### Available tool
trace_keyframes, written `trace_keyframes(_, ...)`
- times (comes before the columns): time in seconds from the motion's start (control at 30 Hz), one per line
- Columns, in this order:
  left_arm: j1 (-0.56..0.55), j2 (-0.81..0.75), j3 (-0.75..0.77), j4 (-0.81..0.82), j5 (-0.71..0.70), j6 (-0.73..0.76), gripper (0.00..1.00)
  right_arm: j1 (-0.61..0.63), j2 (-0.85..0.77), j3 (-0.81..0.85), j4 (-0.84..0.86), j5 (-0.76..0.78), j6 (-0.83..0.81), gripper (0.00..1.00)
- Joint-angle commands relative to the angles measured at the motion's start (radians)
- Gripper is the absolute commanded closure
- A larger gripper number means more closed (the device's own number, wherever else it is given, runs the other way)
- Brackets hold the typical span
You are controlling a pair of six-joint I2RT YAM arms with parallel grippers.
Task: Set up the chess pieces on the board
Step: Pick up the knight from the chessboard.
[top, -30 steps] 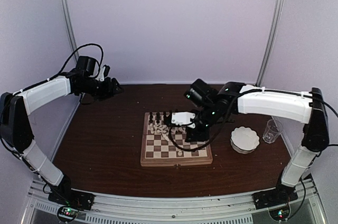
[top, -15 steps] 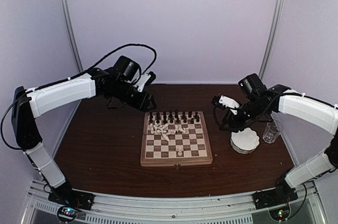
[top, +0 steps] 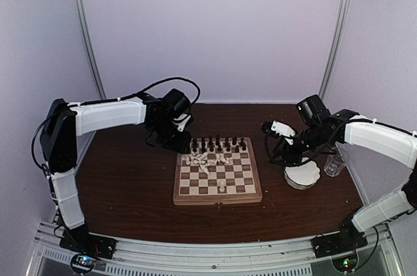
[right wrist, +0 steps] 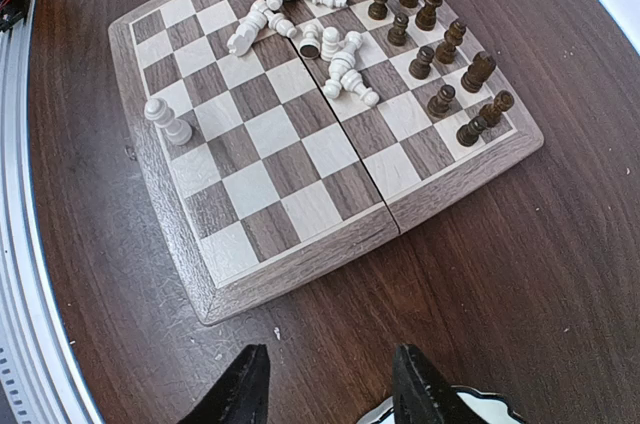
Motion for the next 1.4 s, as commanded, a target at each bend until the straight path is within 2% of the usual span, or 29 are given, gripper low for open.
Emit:
trace_keyframes(0.0, -0.003, 0.048, 0.077, -0.046, -0.021, -0.040, 0.54, -0.005, -0.005, 0.010, 0.007, -0.036, -0.021, 0.56)
trace_keyframes(0.2, -0.005, 0.092, 0.104, -0.047, -0.031, -0.040, 0.61, -0.004, -0.007, 0.009, 0.001, -0.033, -0.031, 0.56)
trace_keyframes(1.07, -0.004, 0.176, 0.167, -0.054, -0.025, -0.029, 0.71, -0.004, -0.002, 0.001, 0.007, -0.020, -0.042, 0.55)
trace_keyframes(1.37, -0.005, 0.182, 0.172, -0.057, -0.018, -0.029, 0.85, -0.004, -0.002, -0.001, 0.008, -0.019, -0.042, 0.55)
